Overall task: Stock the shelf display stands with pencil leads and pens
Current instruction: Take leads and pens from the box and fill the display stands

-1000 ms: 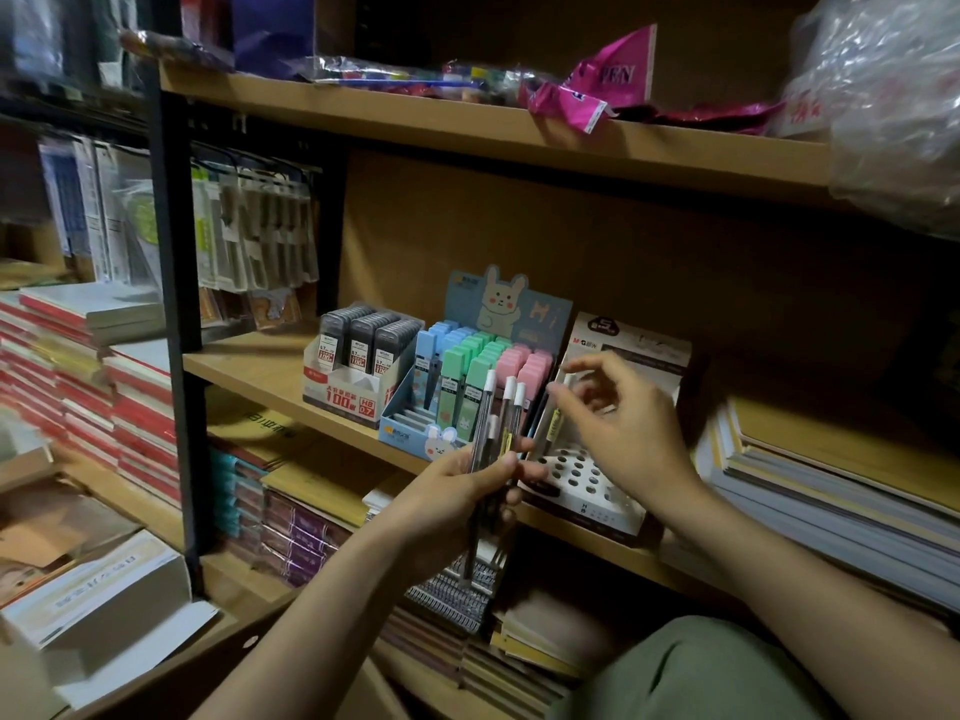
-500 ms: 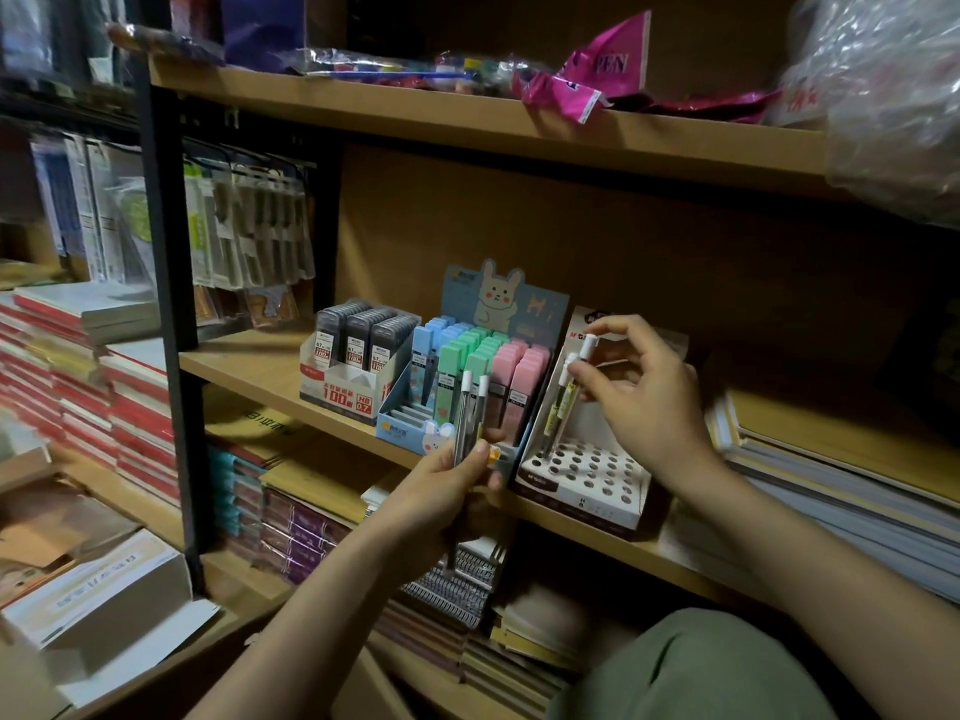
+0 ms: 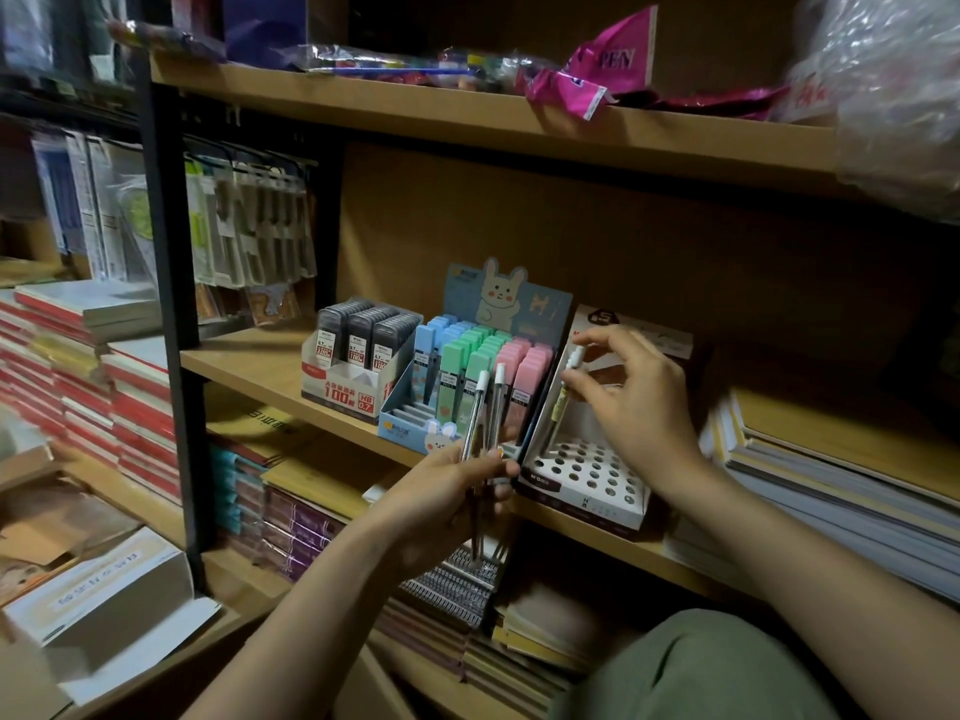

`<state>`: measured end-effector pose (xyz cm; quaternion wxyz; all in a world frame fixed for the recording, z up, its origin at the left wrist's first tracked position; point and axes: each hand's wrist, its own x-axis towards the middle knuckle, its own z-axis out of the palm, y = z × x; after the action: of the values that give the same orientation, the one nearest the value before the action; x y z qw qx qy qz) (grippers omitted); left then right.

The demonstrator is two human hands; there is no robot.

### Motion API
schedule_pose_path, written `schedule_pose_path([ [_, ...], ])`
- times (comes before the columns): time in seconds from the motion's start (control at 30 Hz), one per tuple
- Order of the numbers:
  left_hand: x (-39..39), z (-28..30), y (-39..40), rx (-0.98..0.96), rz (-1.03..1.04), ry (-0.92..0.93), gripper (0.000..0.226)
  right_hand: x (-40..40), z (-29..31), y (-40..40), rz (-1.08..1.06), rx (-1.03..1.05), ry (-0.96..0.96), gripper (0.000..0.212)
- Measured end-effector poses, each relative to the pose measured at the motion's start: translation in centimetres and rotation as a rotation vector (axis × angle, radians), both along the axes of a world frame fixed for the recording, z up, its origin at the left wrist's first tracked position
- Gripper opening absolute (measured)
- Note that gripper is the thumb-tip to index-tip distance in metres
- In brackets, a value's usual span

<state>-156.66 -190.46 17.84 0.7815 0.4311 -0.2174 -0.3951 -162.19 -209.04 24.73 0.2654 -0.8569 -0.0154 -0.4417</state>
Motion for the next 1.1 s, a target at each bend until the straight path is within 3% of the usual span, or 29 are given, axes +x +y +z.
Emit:
schedule_pose_path([
  [0.17, -0.2, 0.1, 0.1, 0.090, -0.003, -0.093, 0.013, 0.0, -0.4, 0.5, -0.024, -0.032, 0.052, 0.031],
  [0.3, -0.2, 0.1, 0.1, 0.050, 0.022, -0.019, 0.006, 0.1, -0.4, 0.6, -0.056, -0.066, 0.056, 0.031],
  [0.6, -0.9, 0.5, 0.4, 0.025, -0.049, -0.061, 0.017, -0.2, -0.3, 1.0, -0.122, -0.145, 0.121, 0.031],
  [0.73, -1.1, 0.8, 0.7, 0.030, -0.036, -0.172, 0.018, -1.0, -0.4, 1.6, -0.113, -0.150, 0.035, 0.042],
  [0.83, -1.2, 1.0, 0.9, 0.052, -0.057, -0.246, 0.019, -1.4, -0.5, 3.0, -0.011, -0.031, 0.051, 0.039],
  [0.97, -1.3, 1.1, 0.9, 0.058, -0.118, -0.294, 0.018, -1.1, -0.1, 4.2, 0.176, 0.294, 0.198, 0.032],
  [1.1, -0.7, 0.7, 0.6, 0.030, -0.019, -0.178, 0.027, -1.5, 0.2, 4.2, 0.310, 0.558, 0.257, 0.031],
])
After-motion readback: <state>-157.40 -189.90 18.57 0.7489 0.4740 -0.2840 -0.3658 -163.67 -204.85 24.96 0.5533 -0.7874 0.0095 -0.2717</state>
